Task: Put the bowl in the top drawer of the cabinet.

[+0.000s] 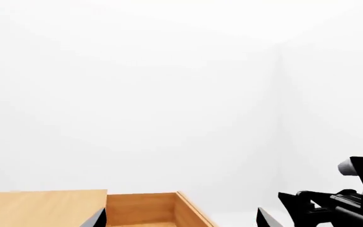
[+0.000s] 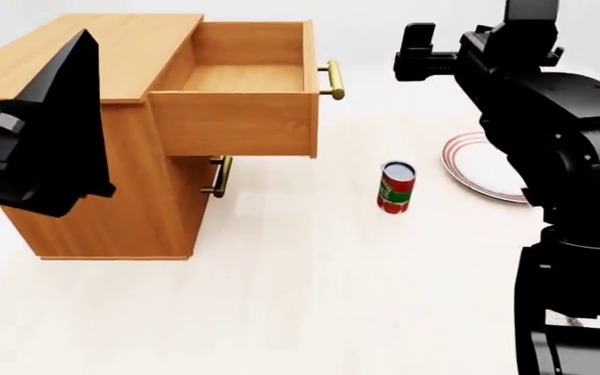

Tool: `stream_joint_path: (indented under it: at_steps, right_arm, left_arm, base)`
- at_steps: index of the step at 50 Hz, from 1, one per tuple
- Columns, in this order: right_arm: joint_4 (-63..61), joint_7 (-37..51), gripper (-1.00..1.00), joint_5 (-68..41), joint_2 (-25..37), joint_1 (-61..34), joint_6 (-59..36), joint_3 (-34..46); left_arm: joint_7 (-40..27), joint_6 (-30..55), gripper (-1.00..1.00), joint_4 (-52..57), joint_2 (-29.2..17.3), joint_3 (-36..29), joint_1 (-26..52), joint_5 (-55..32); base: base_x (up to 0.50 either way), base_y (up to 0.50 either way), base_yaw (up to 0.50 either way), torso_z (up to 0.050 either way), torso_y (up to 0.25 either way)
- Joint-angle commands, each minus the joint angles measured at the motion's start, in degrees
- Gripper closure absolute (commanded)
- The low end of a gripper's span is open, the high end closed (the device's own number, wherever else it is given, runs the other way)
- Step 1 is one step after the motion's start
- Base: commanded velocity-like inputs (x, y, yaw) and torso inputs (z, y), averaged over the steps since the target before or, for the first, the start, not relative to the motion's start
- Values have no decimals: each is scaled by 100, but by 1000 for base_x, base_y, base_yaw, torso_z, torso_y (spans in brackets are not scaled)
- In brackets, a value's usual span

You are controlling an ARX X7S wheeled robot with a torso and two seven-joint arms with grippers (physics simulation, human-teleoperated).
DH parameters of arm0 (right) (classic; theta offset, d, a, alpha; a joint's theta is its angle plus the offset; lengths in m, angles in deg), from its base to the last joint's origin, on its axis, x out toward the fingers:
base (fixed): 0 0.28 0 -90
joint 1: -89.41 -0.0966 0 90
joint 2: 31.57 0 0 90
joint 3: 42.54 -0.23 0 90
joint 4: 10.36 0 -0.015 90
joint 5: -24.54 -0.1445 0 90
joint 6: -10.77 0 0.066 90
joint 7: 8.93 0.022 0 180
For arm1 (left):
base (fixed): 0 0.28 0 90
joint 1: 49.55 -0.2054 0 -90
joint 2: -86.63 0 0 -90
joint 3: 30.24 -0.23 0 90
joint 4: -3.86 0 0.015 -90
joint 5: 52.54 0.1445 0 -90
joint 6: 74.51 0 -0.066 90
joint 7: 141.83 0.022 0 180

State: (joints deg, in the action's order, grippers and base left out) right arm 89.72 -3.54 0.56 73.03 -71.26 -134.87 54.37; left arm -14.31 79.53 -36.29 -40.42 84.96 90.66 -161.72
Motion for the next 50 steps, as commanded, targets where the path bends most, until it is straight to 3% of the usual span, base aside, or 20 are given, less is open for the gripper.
stream_joint_path:
  at_steps: [1,40,50]
  right_arm:
    - [771,-98,-100,187,-23,-274,348,176]
    - [1125,-177,-100,220,30,-462,522,325]
    - [491,-283,-100,41,484,-604,-468,424]
  left_arm:
    - [-174,-132,-100,56,-143,18,39,-198]
    - [-278,-279,-100,136,-224,68,-128,-275]
    - [-279,-311,-100,131,-286,109,-136,-295]
  base:
    - [215,0,0,0,0]
    - [197,47,0,0,0]
    - [0,0,0,0,0]
